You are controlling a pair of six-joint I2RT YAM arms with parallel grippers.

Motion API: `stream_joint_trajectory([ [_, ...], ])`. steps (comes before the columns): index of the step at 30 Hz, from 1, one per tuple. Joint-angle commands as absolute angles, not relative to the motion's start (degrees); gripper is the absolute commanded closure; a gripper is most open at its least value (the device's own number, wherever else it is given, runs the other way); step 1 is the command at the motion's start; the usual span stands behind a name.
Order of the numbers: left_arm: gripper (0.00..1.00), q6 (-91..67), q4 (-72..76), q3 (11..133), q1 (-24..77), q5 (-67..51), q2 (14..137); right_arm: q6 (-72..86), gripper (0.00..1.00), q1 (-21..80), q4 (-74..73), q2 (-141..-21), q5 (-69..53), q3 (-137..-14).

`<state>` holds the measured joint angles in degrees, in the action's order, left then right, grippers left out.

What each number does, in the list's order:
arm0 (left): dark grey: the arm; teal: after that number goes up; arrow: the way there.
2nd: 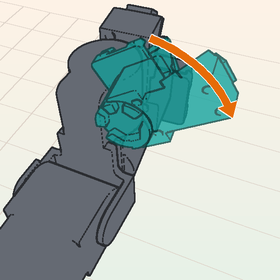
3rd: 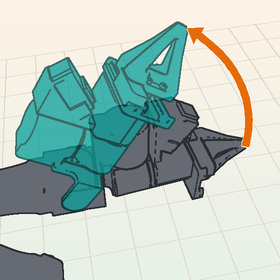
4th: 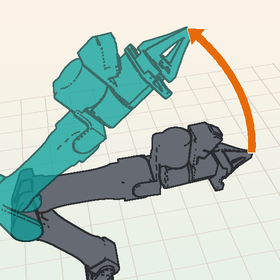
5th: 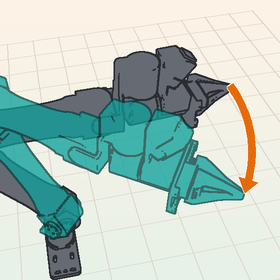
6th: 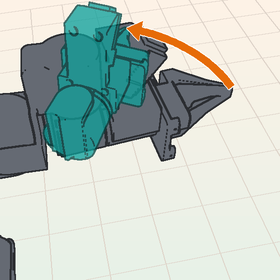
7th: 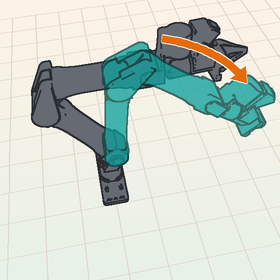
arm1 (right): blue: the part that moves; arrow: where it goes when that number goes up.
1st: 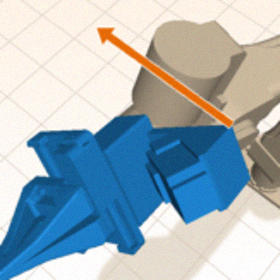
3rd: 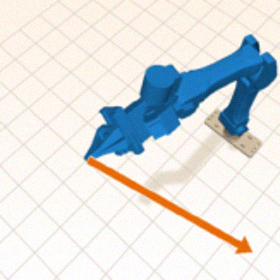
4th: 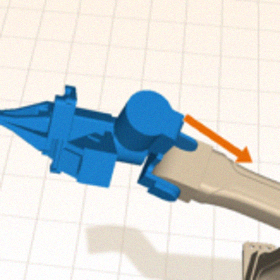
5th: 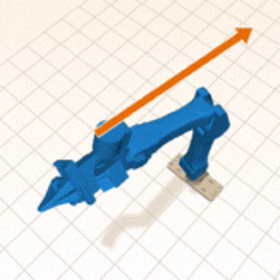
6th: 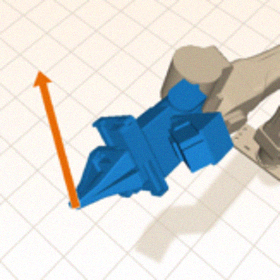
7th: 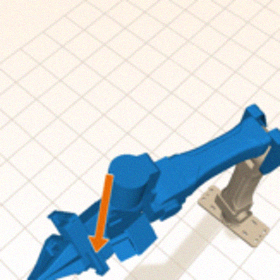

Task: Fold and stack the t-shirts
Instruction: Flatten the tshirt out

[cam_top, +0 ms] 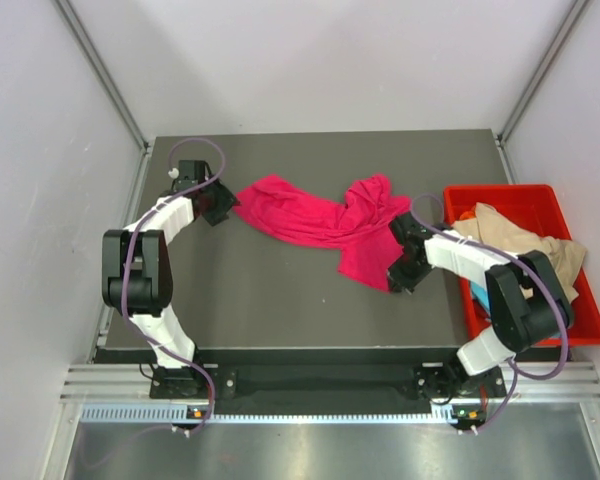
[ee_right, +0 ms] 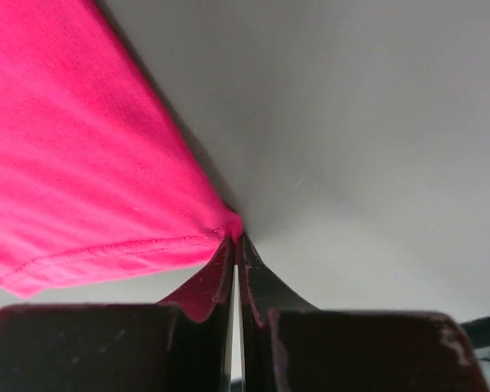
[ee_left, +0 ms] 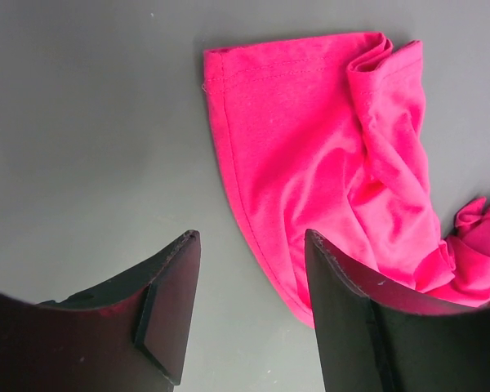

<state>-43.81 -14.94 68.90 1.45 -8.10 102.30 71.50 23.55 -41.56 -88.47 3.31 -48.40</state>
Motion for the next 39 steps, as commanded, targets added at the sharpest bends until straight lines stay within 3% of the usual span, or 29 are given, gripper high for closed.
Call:
stream_joint_trajectory([
  [1,0.41,-43.4,-13.3,70.3,1.4,-6.7,103.1,69.2,1.00,23.9,-42.4,-85.2,13.3,-48.9],
  [7,0.42,-43.4,-11.1,68.9,1.5,-3.5,103.1,63.1,1.00,23.9,-47.1,-77.6,21.6,-50.4],
  [20,0.42,-42.5,-3.8,69.7,1.5,-5.1,111.4,57.9,1.00,23.9,-39.0,-74.3,15.8,-48.1],
  [39,0.55,-40.9,-7.5,74.9,1.6,0.3,119.3,57.0,1.00,23.9,-38.1,-72.1,18.6,-48.6],
])
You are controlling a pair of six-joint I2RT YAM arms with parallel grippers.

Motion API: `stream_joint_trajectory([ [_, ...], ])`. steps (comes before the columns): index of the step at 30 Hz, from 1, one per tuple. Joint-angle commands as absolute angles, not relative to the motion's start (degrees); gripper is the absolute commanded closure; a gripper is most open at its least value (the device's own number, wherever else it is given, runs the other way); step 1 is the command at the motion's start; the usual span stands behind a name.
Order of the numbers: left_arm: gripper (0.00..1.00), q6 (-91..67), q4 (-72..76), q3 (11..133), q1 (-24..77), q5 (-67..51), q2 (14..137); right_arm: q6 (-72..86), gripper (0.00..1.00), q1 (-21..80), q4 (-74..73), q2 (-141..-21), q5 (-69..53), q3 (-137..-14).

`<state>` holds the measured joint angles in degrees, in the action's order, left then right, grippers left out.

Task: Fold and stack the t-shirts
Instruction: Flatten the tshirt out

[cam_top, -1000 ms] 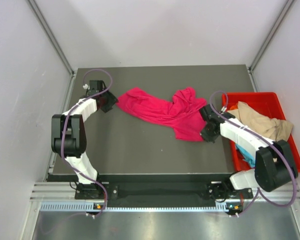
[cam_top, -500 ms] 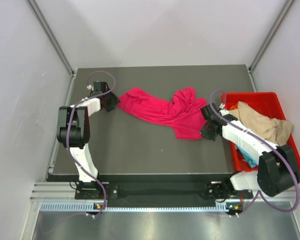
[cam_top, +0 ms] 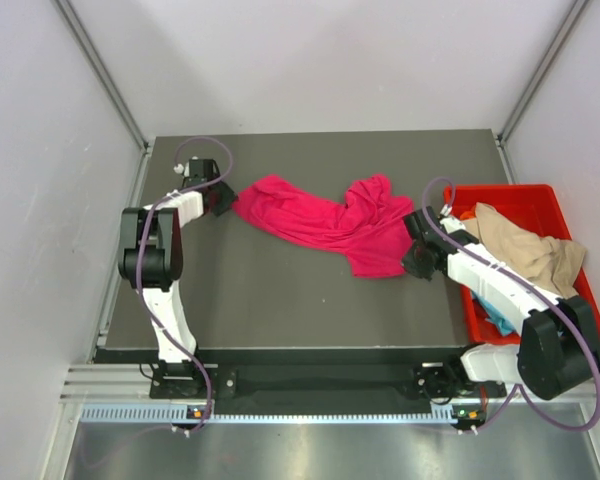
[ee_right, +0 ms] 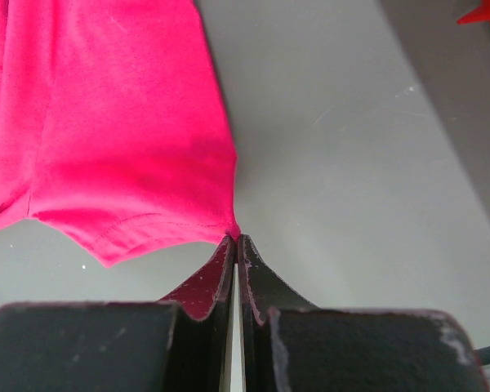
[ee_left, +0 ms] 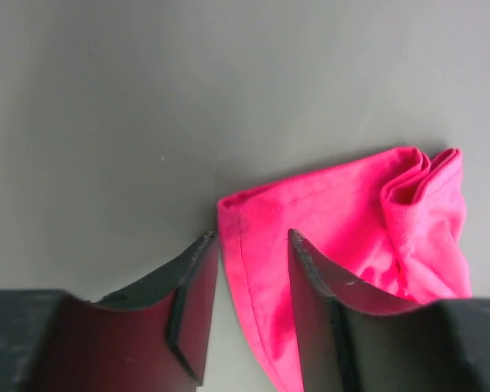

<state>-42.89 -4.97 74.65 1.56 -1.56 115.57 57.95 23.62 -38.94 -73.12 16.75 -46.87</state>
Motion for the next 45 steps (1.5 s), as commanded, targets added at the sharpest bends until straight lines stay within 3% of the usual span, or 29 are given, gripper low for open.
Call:
stream_joint_trajectory([
  [1,0.58,-40.9,-7.5,75.1,1.6,0.3,119.4,56.9,1.00,23.9,-38.0,-72.1,18.6,-48.7],
  [4,0.76,-40.8,-7.4,74.6,1.6,0.4,119.4,56.7,1.00,23.9,-38.0,-72.1,19.1,-48.8],
  [6,0.97,-41.1,-7.9,74.4,1.6,0.3,118.5,56.8,1.00,23.8,-38.1,-72.2,19.5,-48.9],
  [7,1.00,-41.3,-8.3,74.4,1.6,0.3,117.9,56.8,1.00,23.8,-38.4,-72.2,20.0,-49.2],
  [12,1.00,-41.9,-11.9,77.7,1.6,-1.9,108.1,54.0,1.00,22.0,-43.6,-72.1,23.4,-57.7],
  [20,1.00,-43.6,-24.6,91.2,1.6,-0.5,89.1,41.8,1.00,21.0,-48.4,-67.9,29.4,-86.2],
  [25,1.00,-46.1,-28.4,95.7,1.6,2.6,76.2,37.1,1.00,20.9,-45.5,-62.4,25.0,-95.6],
  [37,1.00,-50.8,-38.1,103.4,1.6,0.5,57.1,39.2,1.00,21.0,-40.1,-38.1,15.8,-99.1],
  [45,1.00,-50.7,-38.6,104.3,1.6,-3.0,58.3,35.3,1.00,20.9,-48.1,-44.2,15.2,-104.8],
])
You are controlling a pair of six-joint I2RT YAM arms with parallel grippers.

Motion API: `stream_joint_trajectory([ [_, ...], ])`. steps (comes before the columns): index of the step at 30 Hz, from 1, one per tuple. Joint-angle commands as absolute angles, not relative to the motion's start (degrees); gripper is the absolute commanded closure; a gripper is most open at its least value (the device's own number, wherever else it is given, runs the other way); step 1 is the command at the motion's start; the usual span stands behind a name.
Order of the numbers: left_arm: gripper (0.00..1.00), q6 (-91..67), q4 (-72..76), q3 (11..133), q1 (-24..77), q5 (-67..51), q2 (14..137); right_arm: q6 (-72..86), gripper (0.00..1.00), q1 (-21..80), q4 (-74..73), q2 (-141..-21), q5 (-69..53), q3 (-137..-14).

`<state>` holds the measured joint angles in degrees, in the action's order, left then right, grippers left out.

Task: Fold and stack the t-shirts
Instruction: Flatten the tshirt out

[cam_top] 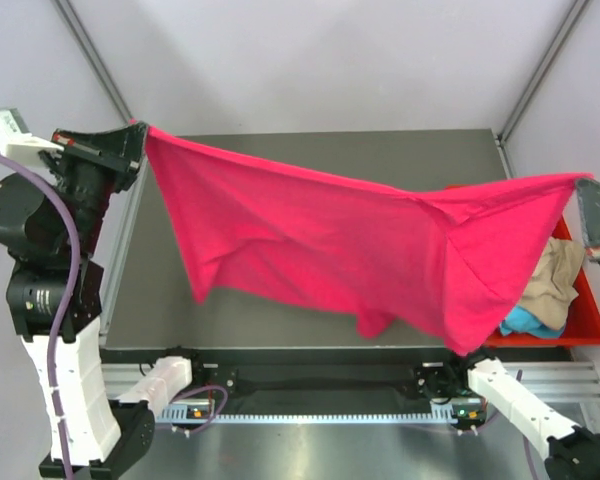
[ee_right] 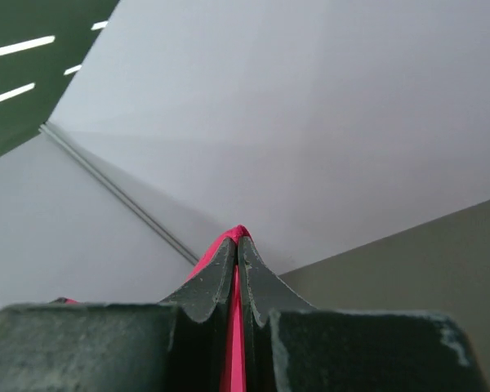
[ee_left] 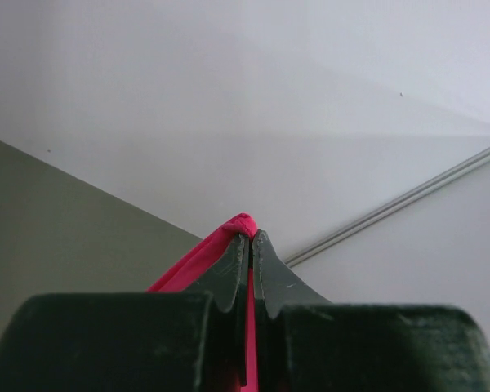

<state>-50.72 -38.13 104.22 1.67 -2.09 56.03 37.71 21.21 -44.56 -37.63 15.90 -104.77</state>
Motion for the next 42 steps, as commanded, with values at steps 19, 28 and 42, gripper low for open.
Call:
stream_joint_trajectory([
  [19,1.00,-40.1,-42.6,125.2,1.6,7.5,77.7,17.8,1.00,20.9,-40.5,-69.7,18.5,-120.5],
  [28,1.00,-39.5,-43.3,124.5,1.6,6.4,76.6,13.7,1.00,21.0,-34.8,-64.5,25.4,-117.6],
  [42,1.00,-44.3,-41.1,125.1,1.6,-4.5,61.3,22.3,1.00,20.9,-41.1,-43.9,18.2,-114.3],
])
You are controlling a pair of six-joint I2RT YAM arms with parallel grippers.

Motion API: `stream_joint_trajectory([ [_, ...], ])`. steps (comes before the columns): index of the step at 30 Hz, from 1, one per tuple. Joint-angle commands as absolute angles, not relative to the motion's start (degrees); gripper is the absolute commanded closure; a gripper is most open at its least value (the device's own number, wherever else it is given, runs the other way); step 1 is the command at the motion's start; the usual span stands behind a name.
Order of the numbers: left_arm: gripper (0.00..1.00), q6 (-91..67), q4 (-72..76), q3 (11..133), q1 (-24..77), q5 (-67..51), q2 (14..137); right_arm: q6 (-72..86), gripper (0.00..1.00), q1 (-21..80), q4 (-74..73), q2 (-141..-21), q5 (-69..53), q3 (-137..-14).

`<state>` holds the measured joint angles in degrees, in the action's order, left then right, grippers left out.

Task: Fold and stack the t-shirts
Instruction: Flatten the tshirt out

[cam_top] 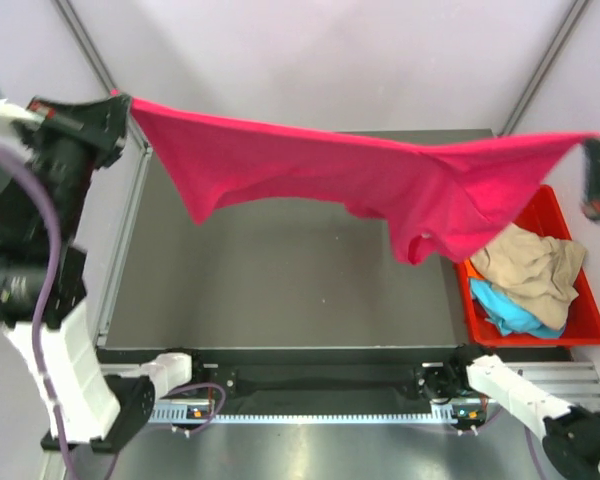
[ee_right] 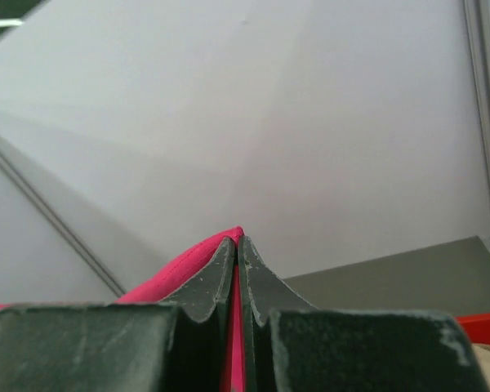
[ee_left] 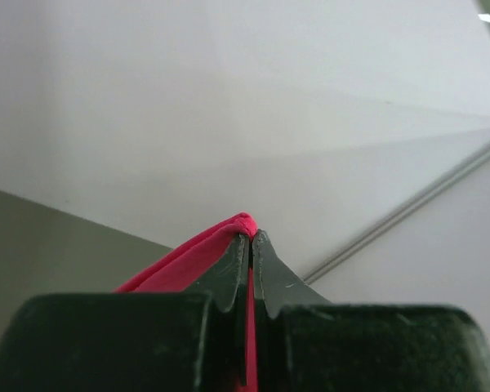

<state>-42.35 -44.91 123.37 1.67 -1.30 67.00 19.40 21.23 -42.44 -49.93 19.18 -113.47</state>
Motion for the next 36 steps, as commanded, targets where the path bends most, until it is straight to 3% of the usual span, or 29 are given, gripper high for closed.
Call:
stream_joint_trajectory([
  [1,1.00,-44.2,-42.0,125.4,1.6,-4.2,60.4,22.9,1.00,20.9,-41.6,-42.8,17.9,-114.3],
  [8,1.00,-44.8,-41.7,125.9,1.6,-5.4,55.6,25.6,1.00,20.6,-42.8,-38.8,16.0,-116.8],
  [15,1.00,-40.4,-42.7,119.1,1.6,-2.5,57.9,20.8,1.00,20.5,-42.2,-44.6,18.8,-115.2],
  [21,1.00,-36.3,-36.5,94.8,1.6,6.2,57.5,14.3,1.00,20.5,-29.7,-49.4,19.6,-95.7],
  [25,1.00,-33.9,-26.3,79.2,1.6,12.5,58.4,13.0,1.00,20.5,-14.3,-53.0,16.4,-73.4],
  [30,1.00,-30.9,-12.5,65.5,1.5,15.0,70.2,13.9,1.00,20.3,7.3,-68.6,13.9,-60.1],
  [33,1.00,-29.8,-6.7,66.0,0.4,16.4,81.3,13.8,1.00,19.3,11.0,-85.4,11.1,-66.3],
  [36,1.00,-29.9,-5.0,72.3,-2.3,14.1,93.1,14.8,1.00,17.6,7.3,-101.7,5.8,-83.5],
])
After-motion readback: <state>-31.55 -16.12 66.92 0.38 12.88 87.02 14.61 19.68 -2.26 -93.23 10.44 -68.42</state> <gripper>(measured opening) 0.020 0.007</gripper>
